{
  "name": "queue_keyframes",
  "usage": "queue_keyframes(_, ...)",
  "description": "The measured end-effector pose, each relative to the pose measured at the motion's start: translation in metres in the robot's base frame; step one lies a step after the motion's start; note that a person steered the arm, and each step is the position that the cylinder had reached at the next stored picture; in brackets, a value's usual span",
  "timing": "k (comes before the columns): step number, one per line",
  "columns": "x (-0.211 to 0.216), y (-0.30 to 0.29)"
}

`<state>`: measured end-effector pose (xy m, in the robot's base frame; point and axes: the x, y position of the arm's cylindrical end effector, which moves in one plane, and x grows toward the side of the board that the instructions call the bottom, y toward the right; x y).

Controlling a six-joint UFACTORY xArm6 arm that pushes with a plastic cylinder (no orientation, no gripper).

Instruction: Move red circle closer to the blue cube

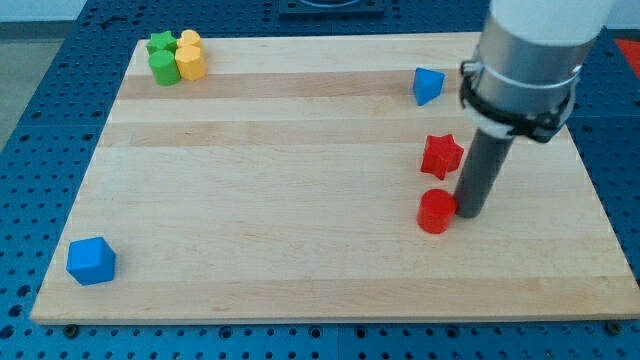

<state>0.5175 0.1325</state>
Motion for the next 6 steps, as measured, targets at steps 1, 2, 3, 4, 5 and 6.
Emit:
queue_keyframes(1,0.018,-0.036)
queue_keyframes(2,0.024,-0.071)
queue_keyframes(3,0.0,-0.097)
queue_keyframes(4,-0.019,-0.112)
queue_keyframes(5,-0.021,-0.142)
queue_keyframes(6,-0.013,-0.171)
